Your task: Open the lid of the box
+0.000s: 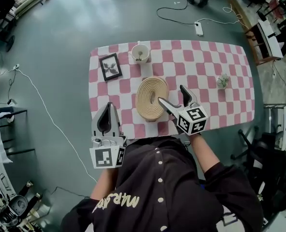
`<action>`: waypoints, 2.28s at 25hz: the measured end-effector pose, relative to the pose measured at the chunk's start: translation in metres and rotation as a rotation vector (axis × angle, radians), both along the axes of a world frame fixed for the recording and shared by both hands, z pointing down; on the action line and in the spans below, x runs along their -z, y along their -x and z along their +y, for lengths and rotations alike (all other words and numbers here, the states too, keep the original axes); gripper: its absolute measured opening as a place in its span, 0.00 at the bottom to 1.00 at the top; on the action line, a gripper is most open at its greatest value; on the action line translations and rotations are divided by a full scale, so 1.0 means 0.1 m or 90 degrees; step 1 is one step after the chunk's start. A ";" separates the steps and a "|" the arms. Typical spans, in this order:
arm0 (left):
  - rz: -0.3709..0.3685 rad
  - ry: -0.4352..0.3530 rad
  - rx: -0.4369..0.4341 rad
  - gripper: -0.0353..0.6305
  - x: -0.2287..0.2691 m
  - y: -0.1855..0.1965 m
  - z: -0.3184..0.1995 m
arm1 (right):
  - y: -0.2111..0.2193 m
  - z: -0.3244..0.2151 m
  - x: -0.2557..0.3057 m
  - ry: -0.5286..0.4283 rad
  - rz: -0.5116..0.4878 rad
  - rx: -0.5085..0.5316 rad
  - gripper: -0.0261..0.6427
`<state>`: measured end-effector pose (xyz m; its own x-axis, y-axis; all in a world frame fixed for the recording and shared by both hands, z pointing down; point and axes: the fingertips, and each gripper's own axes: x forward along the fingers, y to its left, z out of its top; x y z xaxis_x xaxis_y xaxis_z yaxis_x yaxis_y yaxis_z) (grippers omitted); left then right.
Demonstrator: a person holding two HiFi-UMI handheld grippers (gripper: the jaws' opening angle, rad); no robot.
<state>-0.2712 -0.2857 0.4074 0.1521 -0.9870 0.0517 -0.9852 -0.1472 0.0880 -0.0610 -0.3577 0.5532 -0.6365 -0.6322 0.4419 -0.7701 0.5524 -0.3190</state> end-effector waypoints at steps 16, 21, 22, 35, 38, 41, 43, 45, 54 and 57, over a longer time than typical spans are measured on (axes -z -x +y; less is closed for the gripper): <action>0.018 0.055 -0.024 0.06 -0.36 -0.02 -0.10 | -0.02 0.22 -1.33 0.257 0.213 -0.226 0.68; 0.023 0.071 -0.029 0.06 -0.46 0.02 -0.13 | 0.04 0.23 -1.45 0.261 0.259 -0.273 0.64; 0.024 0.074 -0.032 0.06 -0.48 0.02 -0.14 | 0.03 0.22 -1.47 0.264 0.272 -0.290 0.62; 0.043 0.089 -0.040 0.06 -0.58 0.06 -0.34 | 0.08 0.17 -1.66 0.286 0.336 -0.313 0.55; 0.046 0.092 -0.039 0.06 -0.61 0.08 -0.36 | 0.08 0.16 -1.70 0.291 0.344 -0.327 0.52; 0.047 0.095 -0.039 0.06 -0.63 0.08 -0.36 | 0.07 0.15 -1.72 0.287 0.342 -0.337 0.52; 0.047 0.096 -0.041 0.06 -0.63 0.07 -0.37 | 0.06 0.14 -1.74 0.284 0.340 -0.342 0.52; 0.047 0.094 -0.044 0.06 -0.62 0.06 -0.37 | 0.06 0.13 -1.75 0.282 0.339 -0.347 0.52; 0.044 0.078 -0.050 0.06 -0.50 0.00 -0.27 | 0.05 0.15 -1.59 0.246 0.335 -0.326 0.48; 0.042 0.069 -0.050 0.06 -0.45 -0.03 -0.25 | 0.08 0.16 -1.48 0.217 0.338 -0.309 0.48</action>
